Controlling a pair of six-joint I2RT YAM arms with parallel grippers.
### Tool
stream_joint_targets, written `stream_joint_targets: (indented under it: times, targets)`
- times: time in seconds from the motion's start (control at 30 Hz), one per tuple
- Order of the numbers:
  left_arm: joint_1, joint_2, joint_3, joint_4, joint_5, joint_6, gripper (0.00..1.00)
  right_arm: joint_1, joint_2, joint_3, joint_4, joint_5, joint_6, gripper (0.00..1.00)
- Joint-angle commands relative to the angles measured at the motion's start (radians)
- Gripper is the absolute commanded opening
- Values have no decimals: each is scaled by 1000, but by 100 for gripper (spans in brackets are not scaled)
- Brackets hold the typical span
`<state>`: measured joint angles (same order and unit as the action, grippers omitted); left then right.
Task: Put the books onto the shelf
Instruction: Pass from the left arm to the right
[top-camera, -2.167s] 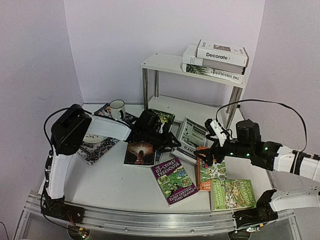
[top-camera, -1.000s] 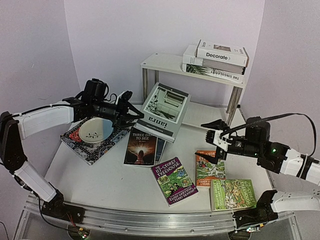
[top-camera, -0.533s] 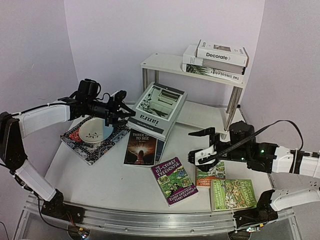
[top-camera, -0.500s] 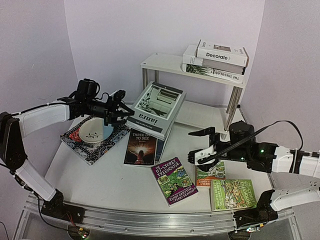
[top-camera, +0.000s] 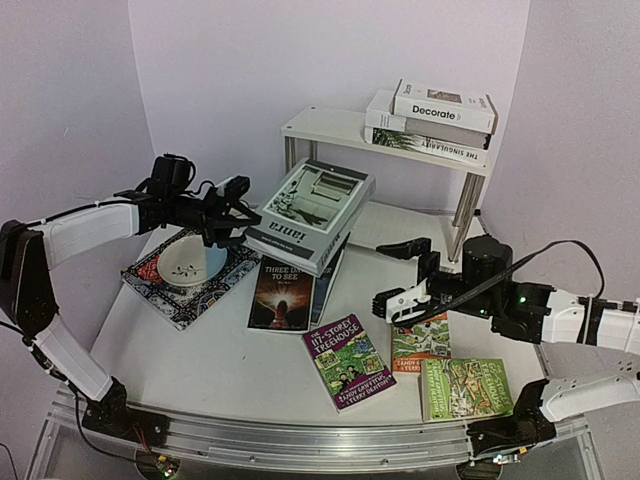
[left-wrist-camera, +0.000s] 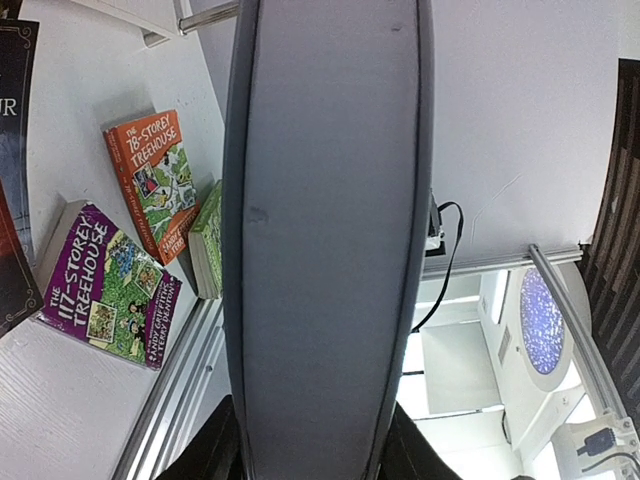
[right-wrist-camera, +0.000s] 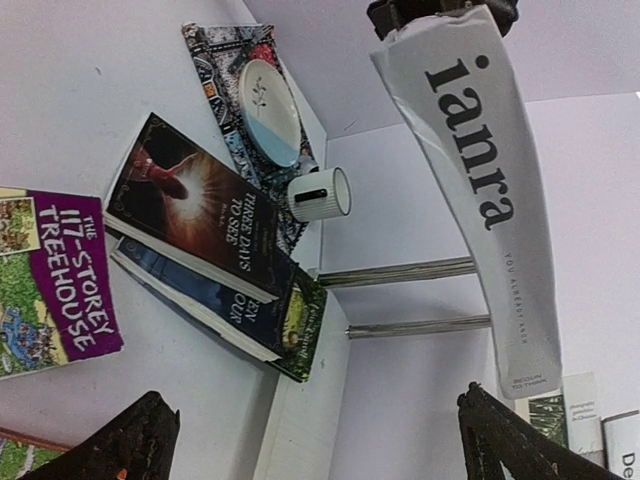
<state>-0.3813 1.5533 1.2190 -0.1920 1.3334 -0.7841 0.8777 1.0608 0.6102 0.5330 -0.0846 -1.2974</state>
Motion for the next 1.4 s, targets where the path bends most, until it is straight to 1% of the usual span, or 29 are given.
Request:
stream_joint_targets:
  times: [0.0, 0.07, 0.23, 0.3, 0.4, 0.43, 0.53, 0.63, 0.87, 1.1, 1.17, 1.27, 1.3, 1.33, 1.37]
  targets:
    - [-1, -2, 35, 36, 78, 12, 39, 3, 5, 7, 250, 7, -74, 98]
    - [-2, -1, 31, 35, 75, 8, 39, 3, 17, 17, 278, 12, -130, 98]
    - [-2, -10, 21, 35, 71, 3, 39, 3, 66, 83, 285, 18, -244, 98]
    - [-2, -16, 12, 35, 69, 3, 39, 3, 93, 112, 285, 11, -283, 96]
    - [-4, -28, -1, 36, 68, 10, 39, 3, 139, 156, 295, 6, -328, 88]
    - [-7, -33, -7, 36, 65, 12, 39, 3, 155, 164, 311, 6, -341, 87]
    - [-14, -46, -23, 36, 62, 11, 39, 3, 193, 178, 380, 1, -383, 89]
    - [-23, -55, -34, 36, 60, 12, 39, 3, 217, 201, 397, -5, -390, 88]
    - [-36, -73, -44, 36, 55, 17, 39, 4, 249, 229, 388, -8, -416, 69]
    - [-36, -82, -54, 37, 52, 17, 39, 3, 237, 220, 383, -8, -416, 43]
    - [-36, -79, -52, 37, 50, 17, 39, 3, 230, 214, 379, -7, -416, 33]
    - [-36, -74, -49, 37, 49, 17, 39, 3, 216, 207, 373, -6, -414, 24]
    - [-36, -73, -48, 37, 48, 17, 41, 4, 212, 205, 372, -6, -414, 22]
    - [-36, -71, -46, 37, 46, 17, 45, 3, 208, 202, 371, -6, -413, 21]
    - [-36, -70, -45, 37, 44, 17, 53, 4, 205, 200, 370, -8, -412, 21]
